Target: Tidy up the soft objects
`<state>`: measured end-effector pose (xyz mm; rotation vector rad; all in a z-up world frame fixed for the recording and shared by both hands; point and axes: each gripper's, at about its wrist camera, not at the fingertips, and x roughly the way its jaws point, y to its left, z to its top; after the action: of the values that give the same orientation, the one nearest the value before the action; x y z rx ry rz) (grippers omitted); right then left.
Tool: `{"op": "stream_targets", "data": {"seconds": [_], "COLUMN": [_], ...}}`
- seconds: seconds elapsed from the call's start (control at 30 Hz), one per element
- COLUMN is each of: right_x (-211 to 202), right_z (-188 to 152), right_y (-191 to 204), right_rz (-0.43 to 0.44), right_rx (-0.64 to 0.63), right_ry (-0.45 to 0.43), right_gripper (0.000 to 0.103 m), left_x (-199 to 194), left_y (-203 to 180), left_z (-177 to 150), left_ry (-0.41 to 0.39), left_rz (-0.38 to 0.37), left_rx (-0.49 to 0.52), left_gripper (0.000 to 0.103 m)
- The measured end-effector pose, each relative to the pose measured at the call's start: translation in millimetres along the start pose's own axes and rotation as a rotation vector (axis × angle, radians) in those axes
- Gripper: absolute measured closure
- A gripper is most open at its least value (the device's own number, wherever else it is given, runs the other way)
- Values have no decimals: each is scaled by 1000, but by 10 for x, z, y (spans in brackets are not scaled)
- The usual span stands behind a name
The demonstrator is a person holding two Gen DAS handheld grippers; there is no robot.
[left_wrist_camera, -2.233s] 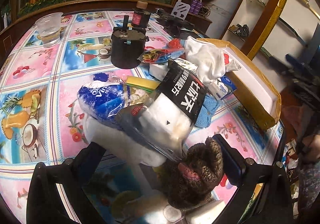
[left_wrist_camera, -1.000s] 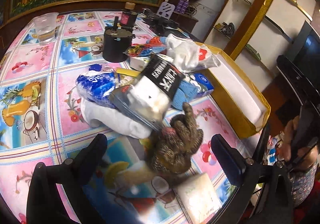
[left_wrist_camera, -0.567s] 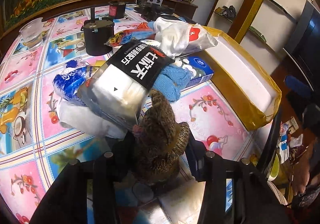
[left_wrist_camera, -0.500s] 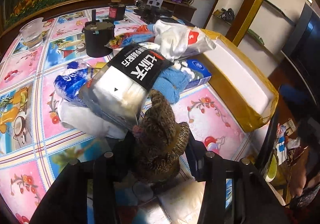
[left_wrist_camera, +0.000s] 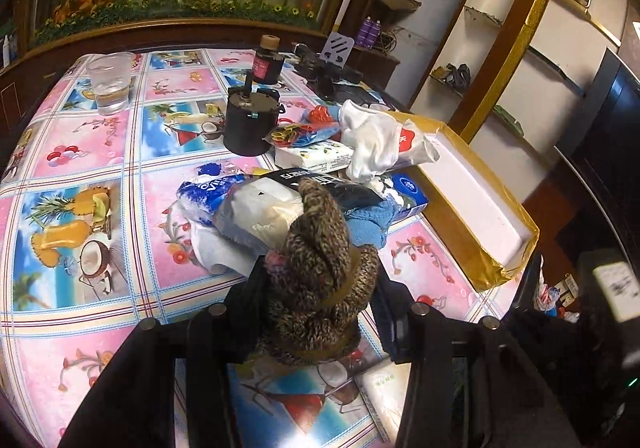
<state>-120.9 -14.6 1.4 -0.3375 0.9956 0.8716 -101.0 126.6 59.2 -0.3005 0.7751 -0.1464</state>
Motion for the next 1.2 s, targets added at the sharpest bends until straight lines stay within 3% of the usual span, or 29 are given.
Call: {"op": "stream_targets", "data": {"seconds": [0.03,0.1,0.13,0.17,0.37,0.53,0.83,0.93,0.97,1.03,1.2], "right_x": [37,126,147,148,-18,-256,-486,-539,-560,-601,-708], "right_z": [-4,-22,-27,-22,-31,12,-21,-53,-64,-80,-104], "right_y": [26,64,63,57,-114,-284,-435,-474,-494,-551,-775], "right_rz": [-21,-62,-66,-76,-36,-48,-50,-47,-45,-50,-44], "right_rx": [-11,-35,-40,-45,26,74,124,136,142,162,243], "right_ry": [8,30,29,21,-16,-99,-160,-175,-183,-204,-240], "right_gripper": [5,33,34,45,46,46,46,46,46,46,47], "left_x": [-13,-22,-27,-26,-72,-232,-339,-328,-329,-337,-343], "left_y": [8,18,27,34,9,-12,61,105,80,-8,-374], "left_z": [-3,-6,-7,-7,13,76,45,-42,-95,-178,-310], "left_ry": [-2,-5,-7,-6,-22,-54,-41,-14,-1,10,19], "left_rz": [-2,1,-1,-2,-21,-17,38,45,34,19,-20], "left_rx": [-2,-1,-3,-6,2,7,-10,-16,5,44,172], "left_gripper": [57,57,57,57,57,57,56,41,32,25,23]}}
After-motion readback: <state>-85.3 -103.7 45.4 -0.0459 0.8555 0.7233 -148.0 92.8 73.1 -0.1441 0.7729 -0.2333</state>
